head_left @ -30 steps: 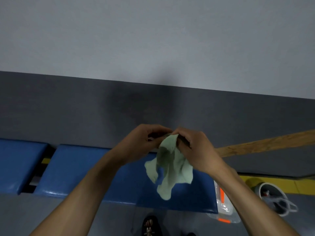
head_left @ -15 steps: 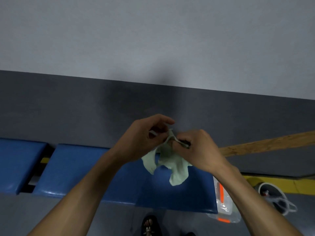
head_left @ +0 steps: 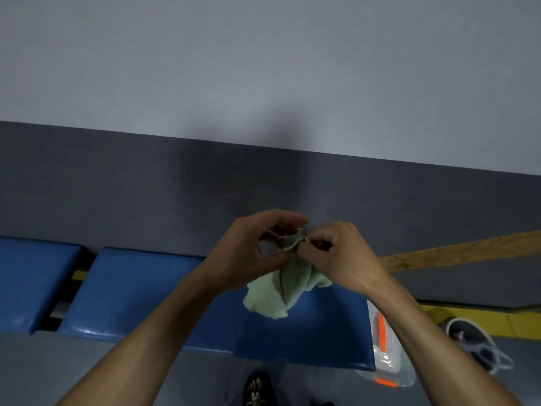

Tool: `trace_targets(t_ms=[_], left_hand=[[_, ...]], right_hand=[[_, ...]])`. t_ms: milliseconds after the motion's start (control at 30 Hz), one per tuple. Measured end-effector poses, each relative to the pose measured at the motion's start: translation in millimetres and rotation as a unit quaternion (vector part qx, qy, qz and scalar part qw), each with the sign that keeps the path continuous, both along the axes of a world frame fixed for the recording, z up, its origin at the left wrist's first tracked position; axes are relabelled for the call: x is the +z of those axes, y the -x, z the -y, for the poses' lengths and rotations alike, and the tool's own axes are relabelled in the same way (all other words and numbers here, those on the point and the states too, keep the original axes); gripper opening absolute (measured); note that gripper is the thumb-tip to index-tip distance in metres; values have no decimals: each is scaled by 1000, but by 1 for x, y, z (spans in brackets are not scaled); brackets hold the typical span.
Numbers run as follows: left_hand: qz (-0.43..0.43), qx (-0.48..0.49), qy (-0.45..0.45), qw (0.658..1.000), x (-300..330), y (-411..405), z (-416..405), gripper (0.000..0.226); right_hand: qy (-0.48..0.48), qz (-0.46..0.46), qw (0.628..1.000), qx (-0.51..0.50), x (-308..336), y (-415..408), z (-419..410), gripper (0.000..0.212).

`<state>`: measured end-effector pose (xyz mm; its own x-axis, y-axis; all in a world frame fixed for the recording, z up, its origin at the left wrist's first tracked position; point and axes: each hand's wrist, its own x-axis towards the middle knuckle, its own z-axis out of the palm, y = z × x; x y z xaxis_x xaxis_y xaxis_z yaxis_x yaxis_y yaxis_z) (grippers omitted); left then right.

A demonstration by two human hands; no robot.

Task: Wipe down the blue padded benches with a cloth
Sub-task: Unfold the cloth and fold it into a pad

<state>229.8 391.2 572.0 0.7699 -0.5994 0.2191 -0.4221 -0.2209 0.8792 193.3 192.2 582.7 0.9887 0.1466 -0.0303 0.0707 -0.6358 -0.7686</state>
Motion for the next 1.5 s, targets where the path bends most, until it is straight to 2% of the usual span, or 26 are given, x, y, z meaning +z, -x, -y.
trace_targets(t_ms=[67, 133, 167, 200, 267, 333, 367, 500, 600, 700, 833, 967, 1067, 1167, 1233, 1300, 1433, 1500], left_hand=[[-34, 20, 30, 999, -1, 0, 1, 38], [-71, 24, 51, 996, 0, -2, 0, 30], [-78, 17, 53, 995, 2, -4, 0, 28], [-81, 7, 52, 995, 3, -4, 0, 27], [-84, -12, 54, 995, 7, -6, 1, 28], [-86, -13, 58, 994, 9, -8, 2, 29], [-90, -5, 61, 994, 9, -8, 2, 30], [-119, 16, 91, 989, 1, -6, -1, 35], [-148, -34, 44, 987, -14, -3, -8, 46], [-120, -33, -6, 992, -34, 8, -3, 41], [-118, 27, 15, 993, -56, 15, 3, 22], [-144, 71, 49, 986, -66, 20, 7, 25], [-131, 112, 70, 983, -70, 23, 14, 23], [-106, 81, 77, 988, -75, 26, 24, 25], [-133, 52, 44, 989, -76, 31, 29, 27], [-142, 16, 31, 989, -78, 35, 35, 18], [-94, 0, 6, 996, -87, 45, 54, 24], [-62, 18, -31, 997, -96, 50, 65, 18]], right_hand=[[3, 17, 1000, -3, -3, -1, 1, 37], [4, 49, 999, -10, -5, 0, 3, 18], [-9, 55, 998, -6, -4, 2, 3, 17], [-33, 47, 998, 7, -3, 3, 4, 26], [-89, -3, 995, 41, 1, 5, 5, 33], [-122, -40, 990, 57, 3, 4, 5, 18], [-120, -34, 991, 50, 4, 3, 5, 9], [-135, 14, 990, 36, 11, 1, 3, 12], [-165, 33, 985, 39, 19, 1, 4, 5], [-170, 59, 983, 36, 21, 1, 5, 6], [-249, 63, 966, -4, 24, 3, 11, 7], [-295, 67, 953, -28, 25, 9, 26, 12], [-310, 57, 948, -40, 22, 17, 33, 11], [-313, 59, 946, -58, 17, 23, 39, 11], [-309, 69, 946, -68, 16, 25, 43, 11], [-307, 76, 946, -76, 14, 27, 47, 11], [-317, 77, 940, -98, 9, 30, 59, 13], [-326, 79, 935, -118, 5, 34, 69, 13]])
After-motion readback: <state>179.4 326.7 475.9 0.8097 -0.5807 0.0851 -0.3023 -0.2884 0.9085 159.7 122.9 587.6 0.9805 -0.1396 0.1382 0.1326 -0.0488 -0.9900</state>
